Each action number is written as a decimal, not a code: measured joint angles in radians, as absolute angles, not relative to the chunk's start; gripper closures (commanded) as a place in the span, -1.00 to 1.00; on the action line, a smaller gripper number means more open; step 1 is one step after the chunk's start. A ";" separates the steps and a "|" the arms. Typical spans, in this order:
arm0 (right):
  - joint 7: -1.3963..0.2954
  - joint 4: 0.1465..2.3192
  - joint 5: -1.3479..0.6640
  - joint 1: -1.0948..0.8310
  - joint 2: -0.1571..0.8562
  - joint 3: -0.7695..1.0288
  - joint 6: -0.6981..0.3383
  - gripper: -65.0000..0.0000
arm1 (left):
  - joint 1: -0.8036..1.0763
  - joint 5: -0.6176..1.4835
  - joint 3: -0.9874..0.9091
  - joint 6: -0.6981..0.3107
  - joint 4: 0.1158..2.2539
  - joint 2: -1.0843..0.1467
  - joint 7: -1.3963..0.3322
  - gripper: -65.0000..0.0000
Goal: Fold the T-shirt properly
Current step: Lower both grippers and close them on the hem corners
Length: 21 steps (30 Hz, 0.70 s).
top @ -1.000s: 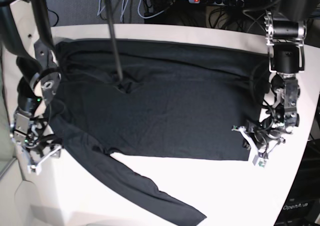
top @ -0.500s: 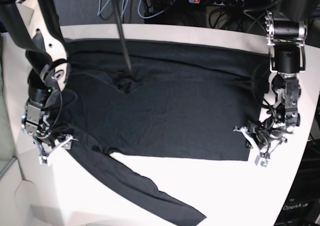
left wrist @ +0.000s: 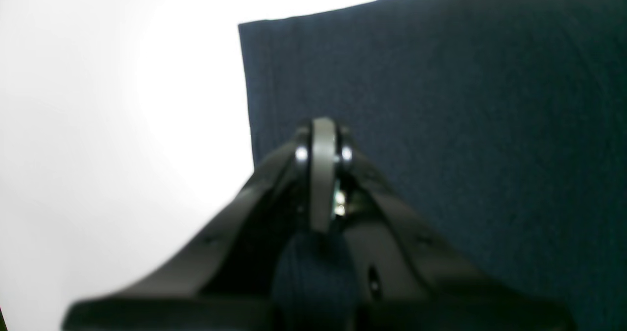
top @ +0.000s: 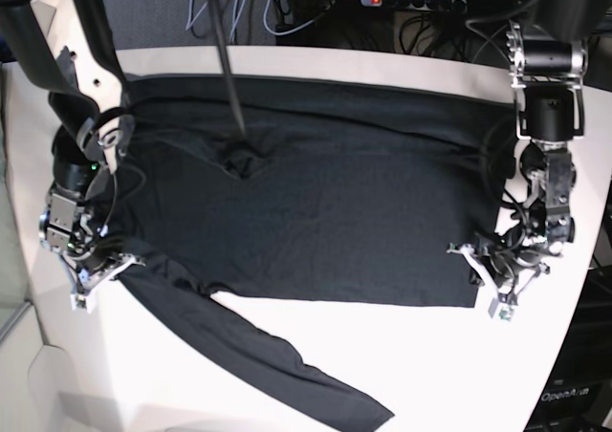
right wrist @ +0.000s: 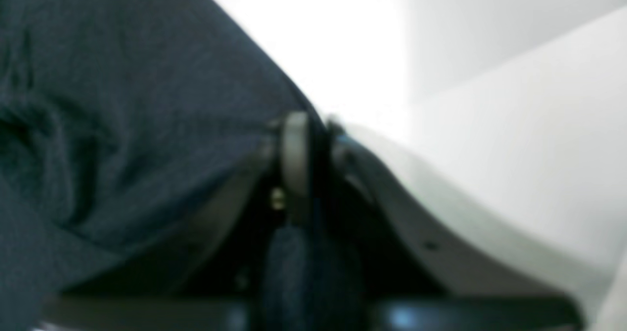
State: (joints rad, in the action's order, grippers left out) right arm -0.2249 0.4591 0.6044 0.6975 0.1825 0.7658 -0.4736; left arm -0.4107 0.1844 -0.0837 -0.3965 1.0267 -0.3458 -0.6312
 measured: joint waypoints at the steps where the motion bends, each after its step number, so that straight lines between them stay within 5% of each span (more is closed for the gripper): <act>1: -0.224 0.459 0.604 0.698 0.183 0.766 -0.474 1.00 | -0.411 0.184 -0.084 -0.396 1.027 -0.346 -0.632 1.00; 7: -0.202 0.467 0.590 0.678 0.181 0.765 -0.485 1.00 | -0.410 0.184 -0.084 -0.396 1.027 -0.347 -0.639 1.00; 10: -0.220 0.480 0.594 0.677 0.186 0.768 -0.595 1.00 | -0.408 0.184 -0.091 -0.397 1.027 -0.346 -0.639 1.00; 21: -0.285 0.771 0.624 0.584 0.091 0.776 -0.688 1.00 | -0.394 0.187 -0.180 -0.393 1.028 -0.337 -0.640 1.00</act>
State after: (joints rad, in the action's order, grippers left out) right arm -0.2852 0.7708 0.6239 0.5842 0.0914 0.7761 -0.6884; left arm -0.3939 0.1871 -0.1799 -0.3935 1.0279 -0.3367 -0.6395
